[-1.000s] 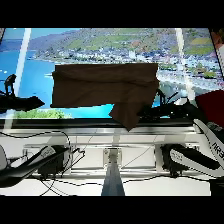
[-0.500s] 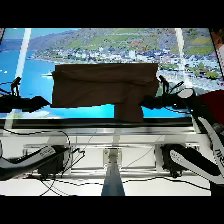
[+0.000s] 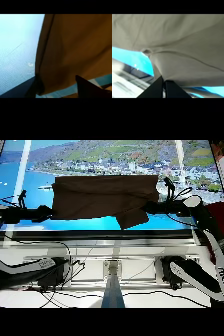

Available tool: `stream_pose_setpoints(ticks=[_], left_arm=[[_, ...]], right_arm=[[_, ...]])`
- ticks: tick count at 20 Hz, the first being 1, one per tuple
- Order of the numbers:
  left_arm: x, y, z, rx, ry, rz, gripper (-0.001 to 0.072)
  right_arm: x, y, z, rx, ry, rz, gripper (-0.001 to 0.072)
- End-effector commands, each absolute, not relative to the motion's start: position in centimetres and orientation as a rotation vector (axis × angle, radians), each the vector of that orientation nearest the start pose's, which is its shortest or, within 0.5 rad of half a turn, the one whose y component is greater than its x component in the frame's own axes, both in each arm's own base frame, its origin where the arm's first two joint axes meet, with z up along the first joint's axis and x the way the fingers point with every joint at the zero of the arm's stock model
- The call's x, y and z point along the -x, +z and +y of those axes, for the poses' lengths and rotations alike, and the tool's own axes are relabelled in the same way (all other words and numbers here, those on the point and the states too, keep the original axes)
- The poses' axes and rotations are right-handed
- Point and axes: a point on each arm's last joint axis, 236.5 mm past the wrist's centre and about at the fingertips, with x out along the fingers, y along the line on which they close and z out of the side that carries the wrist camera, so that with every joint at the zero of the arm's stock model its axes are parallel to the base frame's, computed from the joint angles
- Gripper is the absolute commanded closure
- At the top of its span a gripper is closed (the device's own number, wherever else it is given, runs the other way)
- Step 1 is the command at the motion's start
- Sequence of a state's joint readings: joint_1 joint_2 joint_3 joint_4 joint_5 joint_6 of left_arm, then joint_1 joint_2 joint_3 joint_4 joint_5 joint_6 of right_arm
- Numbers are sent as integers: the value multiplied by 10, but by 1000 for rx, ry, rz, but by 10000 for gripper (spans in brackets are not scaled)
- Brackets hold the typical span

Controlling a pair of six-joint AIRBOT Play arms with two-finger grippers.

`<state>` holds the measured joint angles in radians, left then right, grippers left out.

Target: Fold the clothes and pants, and hang the long-sleeved shirts on hangers.

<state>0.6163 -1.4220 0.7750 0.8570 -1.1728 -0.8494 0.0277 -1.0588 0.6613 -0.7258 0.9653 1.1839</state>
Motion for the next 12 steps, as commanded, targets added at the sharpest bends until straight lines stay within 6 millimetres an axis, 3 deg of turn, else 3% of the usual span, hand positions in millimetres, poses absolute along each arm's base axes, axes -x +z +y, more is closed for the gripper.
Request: stream_pose_setpoints(ticks=[1,4,6,9,12], left_arm=[[-303,-106,34,647,-346,1303,324],[-301,-102,30,653,-373,1311,691],[-297,-83,21,661,-465,1329,696],[-301,-20,6,601,-721,1250,697],[-346,42,7,605,-724,1006,698]], right_arm=[[-313,-16,147,-503,476,1147,699],[-315,-14,146,-501,474,1139,699],[-316,-9,144,-459,488,1142,699],[-317,27,144,-376,539,1092,699],[-323,77,143,-335,549,938,699]])
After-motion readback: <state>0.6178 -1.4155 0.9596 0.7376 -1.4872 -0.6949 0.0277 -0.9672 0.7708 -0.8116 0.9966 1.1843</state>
